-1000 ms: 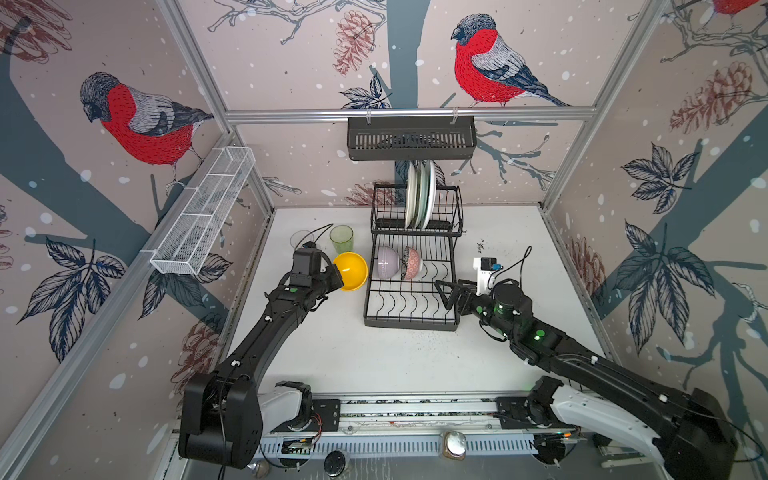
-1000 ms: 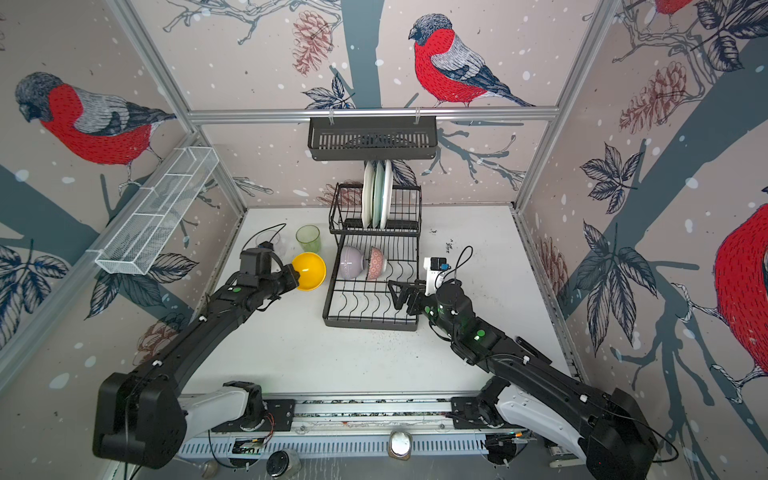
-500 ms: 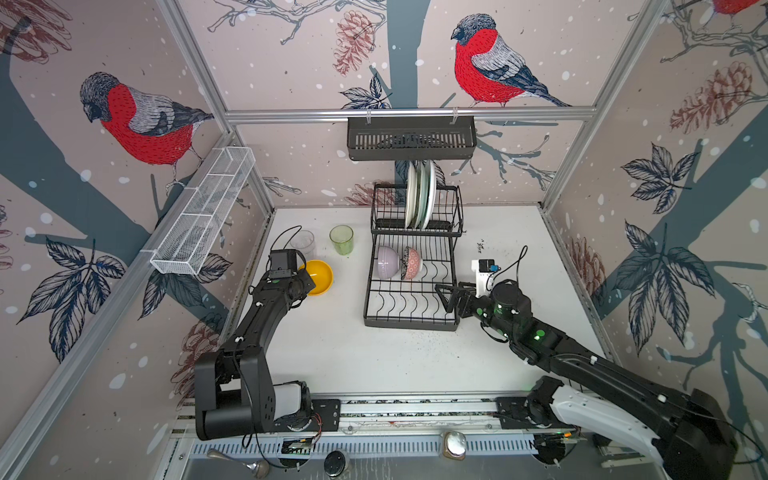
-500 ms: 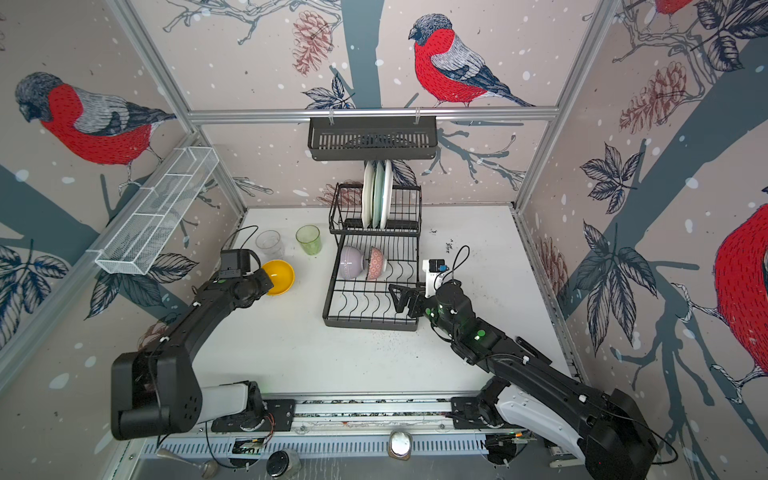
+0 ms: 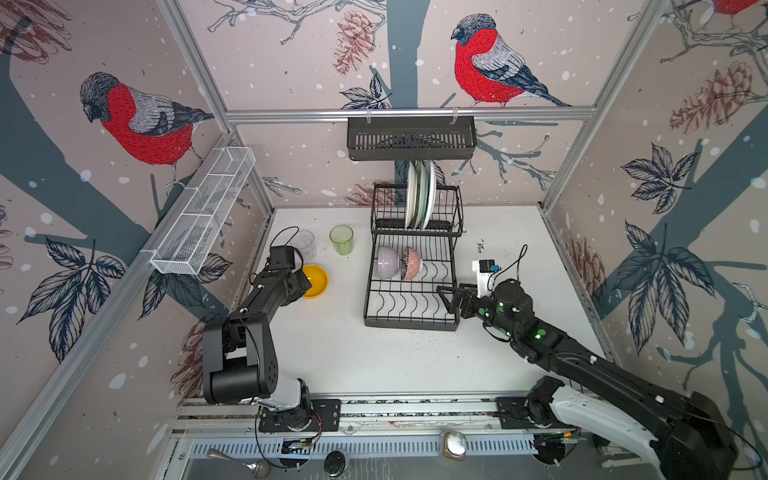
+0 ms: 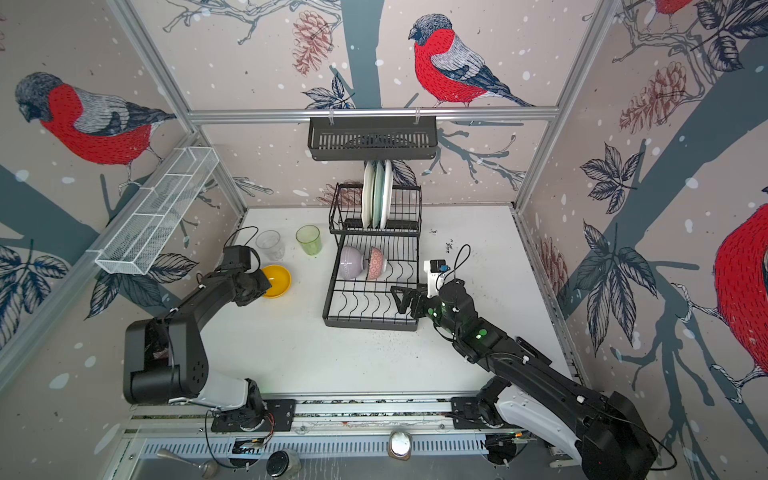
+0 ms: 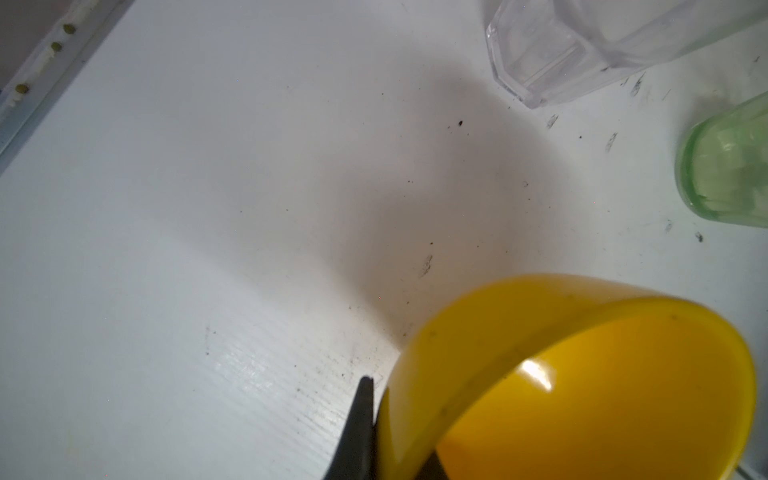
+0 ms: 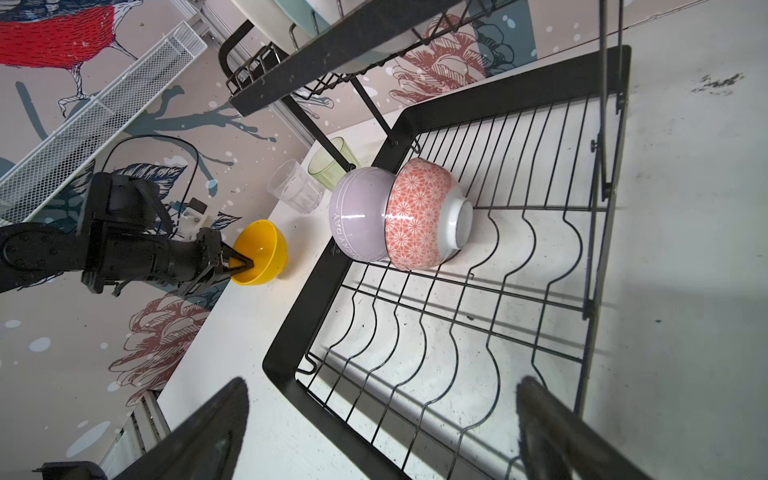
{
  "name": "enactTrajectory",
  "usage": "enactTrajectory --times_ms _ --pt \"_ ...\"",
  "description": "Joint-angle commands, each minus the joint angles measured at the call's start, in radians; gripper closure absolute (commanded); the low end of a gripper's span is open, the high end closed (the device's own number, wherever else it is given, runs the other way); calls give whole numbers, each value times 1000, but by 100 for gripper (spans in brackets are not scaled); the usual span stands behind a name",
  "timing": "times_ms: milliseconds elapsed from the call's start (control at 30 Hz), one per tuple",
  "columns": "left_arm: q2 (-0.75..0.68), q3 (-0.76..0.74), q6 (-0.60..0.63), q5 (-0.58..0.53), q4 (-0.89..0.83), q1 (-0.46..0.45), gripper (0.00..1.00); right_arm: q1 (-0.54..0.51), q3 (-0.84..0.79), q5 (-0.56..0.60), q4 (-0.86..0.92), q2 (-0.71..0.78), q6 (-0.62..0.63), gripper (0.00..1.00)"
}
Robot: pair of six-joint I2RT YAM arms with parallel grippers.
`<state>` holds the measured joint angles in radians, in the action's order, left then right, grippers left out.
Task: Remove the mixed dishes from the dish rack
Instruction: 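Lower the yellow bowl onto the table near the glasses and release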
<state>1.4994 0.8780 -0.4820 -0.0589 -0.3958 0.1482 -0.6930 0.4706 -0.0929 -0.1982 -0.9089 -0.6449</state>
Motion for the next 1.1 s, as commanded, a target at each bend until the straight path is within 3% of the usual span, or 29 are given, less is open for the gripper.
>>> enactTrajectory --times_ms 0,67,100,200,267,333,367,767,1067 --pt "18 10 -7 16 4 4 95 0 -7 -30 12 6 -10 0" --pt "25 0 -12 40 18 4 95 1 -12 -31 17 8 -20 0" --pt "27 -6 -13 53 26 4 89 1 -13 -32 19 8 -24 1" --pt "22 -19 -19 62 38 4 63 1 -19 -44 21 15 -30 0" --pt "14 -20 -17 67 37 4 40 1 -20 -45 23 18 -35 1" --pt "4 -17 -5 73 31 4 11 1 -20 -43 25 18 -41 1" --pt "-2 -14 -7 67 22 4 4 1 -18 -42 25 18 -46 0" --pt "-227 -93 14 215 28 1 3 -2 34 -60 59 -47 -63 1" --pt "-403 -142 48 277 27 -74 3 -13 72 -17 -55 -190 -27 0"
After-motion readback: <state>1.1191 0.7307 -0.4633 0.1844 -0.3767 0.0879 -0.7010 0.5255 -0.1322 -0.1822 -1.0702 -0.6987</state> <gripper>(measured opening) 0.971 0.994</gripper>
